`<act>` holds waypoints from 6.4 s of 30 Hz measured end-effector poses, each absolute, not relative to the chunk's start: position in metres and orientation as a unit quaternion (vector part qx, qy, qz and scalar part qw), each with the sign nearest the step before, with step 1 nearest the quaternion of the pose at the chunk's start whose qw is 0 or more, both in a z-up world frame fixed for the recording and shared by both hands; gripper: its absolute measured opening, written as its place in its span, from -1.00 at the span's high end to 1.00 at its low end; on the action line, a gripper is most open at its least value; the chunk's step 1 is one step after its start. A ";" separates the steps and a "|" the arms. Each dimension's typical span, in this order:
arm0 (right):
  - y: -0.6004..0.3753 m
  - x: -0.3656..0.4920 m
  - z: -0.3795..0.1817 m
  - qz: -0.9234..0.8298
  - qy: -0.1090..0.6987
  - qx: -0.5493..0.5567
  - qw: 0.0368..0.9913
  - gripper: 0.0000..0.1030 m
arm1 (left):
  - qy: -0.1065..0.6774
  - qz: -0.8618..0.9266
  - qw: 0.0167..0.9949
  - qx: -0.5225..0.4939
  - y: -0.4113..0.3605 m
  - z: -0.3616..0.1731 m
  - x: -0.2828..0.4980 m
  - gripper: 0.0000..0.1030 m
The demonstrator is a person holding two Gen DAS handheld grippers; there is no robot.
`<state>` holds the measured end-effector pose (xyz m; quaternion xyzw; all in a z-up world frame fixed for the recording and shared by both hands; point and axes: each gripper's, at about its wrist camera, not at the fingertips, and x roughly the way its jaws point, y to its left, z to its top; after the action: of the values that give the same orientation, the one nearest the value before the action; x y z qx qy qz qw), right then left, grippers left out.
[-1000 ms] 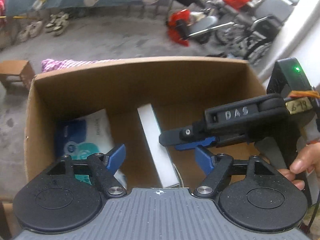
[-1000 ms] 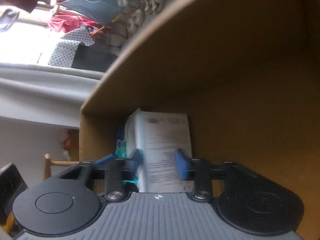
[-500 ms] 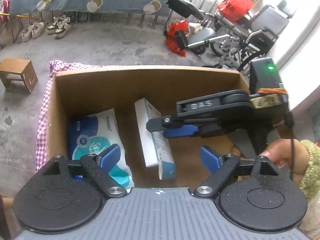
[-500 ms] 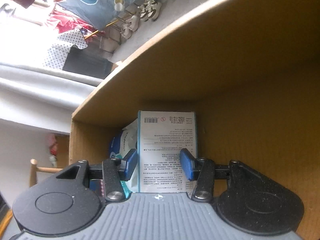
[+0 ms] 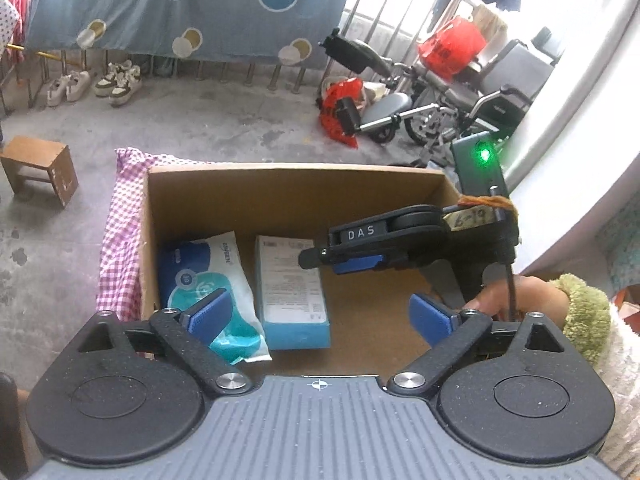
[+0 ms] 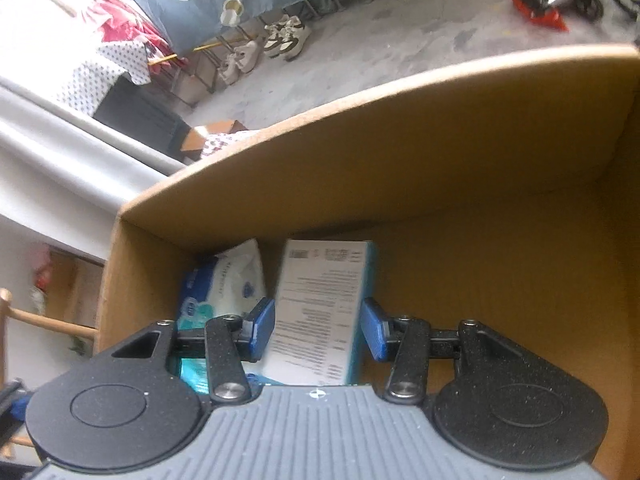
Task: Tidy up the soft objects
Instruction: 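Lower the bandage box beside the wet-wipe pack and open the right gripper, then move the right gripper out of the box down to the cotton-swab bag, then close the right gripper on the edge of the cotton-swab bag, then lift the cotton-swab bag with the right gripper and carry it over the box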
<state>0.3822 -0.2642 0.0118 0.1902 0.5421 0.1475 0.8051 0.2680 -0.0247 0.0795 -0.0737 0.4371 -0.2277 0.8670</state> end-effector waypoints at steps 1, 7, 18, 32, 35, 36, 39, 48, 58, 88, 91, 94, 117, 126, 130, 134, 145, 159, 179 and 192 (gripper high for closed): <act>-0.266 0.381 0.012 0.145 0.544 0.189 0.805 0.02 | 0.436 -0.227 0.868 -0.074 -0.024 0.081 0.266 -0.86; -0.264 0.378 0.015 0.135 0.544 0.177 0.809 0.02 | 0.429 -0.222 0.872 -0.082 -0.016 0.087 0.255 -0.90; -0.268 0.398 -0.015 0.118 0.565 0.242 0.780 0.00 | 0.386 -0.247 0.881 -0.118 0.020 0.097 0.184 -0.99; -0.276 0.353 0.026 0.132 0.511 0.213 0.822 -0.09 | 0.402 -0.199 0.885 -0.126 0.069 0.050 0.104 -0.99; -0.293 0.316 0.054 0.151 0.485 0.225 0.832 -0.09 | 0.402 -0.203 0.883 -0.130 0.076 0.046 0.096 -0.99; -0.301 0.300 0.064 0.160 0.473 0.233 0.835 -0.09 | 0.401 -0.204 0.884 -0.130 0.077 0.046 0.092 -0.99; -0.322 0.250 0.090 0.182 0.440 0.254 0.842 -0.11 | 0.390 -0.209 0.887 -0.131 0.081 0.046 0.083 -0.99; -0.366 0.111 0.100 0.203 0.367 0.316 0.851 -0.20 | 0.394 -0.244 0.880 -0.101 0.060 0.037 0.066 -0.99; -0.364 0.027 0.002 0.188 0.374 0.467 0.779 -0.11 | 0.409 -0.298 0.861 -0.052 0.009 0.019 0.047 -0.97; -0.320 0.029 -0.104 0.196 0.427 0.586 0.660 0.49 | 0.473 -0.338 0.812 -0.047 -0.028 -0.006 0.052 -0.56; -0.317 0.026 -0.109 0.193 0.436 0.593 0.649 0.49 | 0.473 -0.331 0.815 -0.050 -0.025 -0.007 0.054 -0.56; -0.318 0.021 -0.113 0.192 0.437 0.603 0.640 0.49 | 0.468 -0.322 0.821 -0.056 -0.019 -0.006 0.056 -0.52; -0.317 0.025 -0.101 0.196 0.416 0.572 0.679 0.97 | 0.465 -0.376 0.795 -0.100 -0.007 0.001 0.059 -0.33; -0.330 0.018 -0.106 0.199 0.446 0.535 0.689 0.97 | 0.456 -0.335 0.822 -0.062 -0.031 0.006 0.098 -0.28; -0.335 0.014 -0.110 0.195 0.452 0.526 0.694 0.97 | 0.471 -0.312 0.824 -0.046 -0.050 -0.004 0.120 -0.07; -0.343 0.010 -0.103 0.190 0.454 0.489 0.720 0.96 | 0.504 -0.316 0.802 -0.039 -0.064 -0.021 0.130 -0.04; -0.369 0.008 -0.097 0.159 0.428 0.477 0.751 0.90 | 0.516 -0.337 0.786 -0.044 -0.069 -0.023 0.106 -0.04; -0.370 0.013 -0.108 0.155 0.373 0.527 0.748 0.90 | 0.519 -0.342 0.780 -0.070 -0.071 -0.031 0.117 -0.01; -0.329 0.016 -0.013 0.183 0.351 0.362 0.844 0.91 | 0.466 -0.364 0.799 -0.108 -0.045 0.002 0.084 -0.01; -0.303 0.027 0.075 0.243 0.303 0.264 0.883 0.91 | 0.360 -0.369 0.850 -0.108 -0.021 0.076 0.066 -0.01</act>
<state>0.0267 -0.3029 0.0747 0.2641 0.3027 0.2431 0.8829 0.0656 -0.0206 0.0764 -0.1077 0.3600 -0.3693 0.8499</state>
